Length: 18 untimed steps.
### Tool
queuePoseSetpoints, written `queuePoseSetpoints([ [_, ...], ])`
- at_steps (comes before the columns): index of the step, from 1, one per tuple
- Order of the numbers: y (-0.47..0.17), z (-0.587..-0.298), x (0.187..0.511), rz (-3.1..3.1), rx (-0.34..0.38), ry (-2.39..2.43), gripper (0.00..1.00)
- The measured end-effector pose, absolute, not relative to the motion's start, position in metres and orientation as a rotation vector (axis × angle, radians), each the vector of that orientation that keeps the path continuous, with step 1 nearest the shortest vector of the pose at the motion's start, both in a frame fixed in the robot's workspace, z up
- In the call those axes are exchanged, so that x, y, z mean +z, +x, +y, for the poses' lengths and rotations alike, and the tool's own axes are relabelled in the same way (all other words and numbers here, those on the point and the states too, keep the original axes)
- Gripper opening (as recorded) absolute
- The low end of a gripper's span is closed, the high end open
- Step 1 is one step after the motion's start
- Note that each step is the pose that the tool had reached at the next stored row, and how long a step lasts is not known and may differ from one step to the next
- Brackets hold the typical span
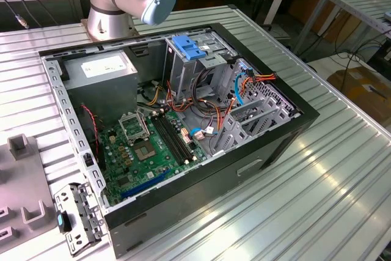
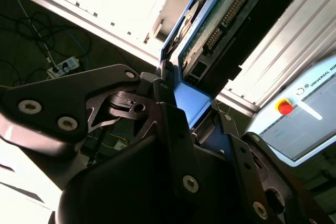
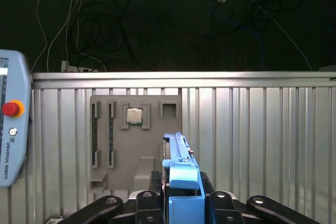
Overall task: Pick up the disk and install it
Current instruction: 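Pick up the disk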
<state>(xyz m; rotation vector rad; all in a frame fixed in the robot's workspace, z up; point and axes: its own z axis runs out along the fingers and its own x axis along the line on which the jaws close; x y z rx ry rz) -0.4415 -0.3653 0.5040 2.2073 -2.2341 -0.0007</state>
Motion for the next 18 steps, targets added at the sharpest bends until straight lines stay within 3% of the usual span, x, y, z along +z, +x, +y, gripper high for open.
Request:
queuePoseSetpoints([
  [18, -0.430, -0.365, 0.504, -2.234, -0.001, 2.207, 0.37],
])
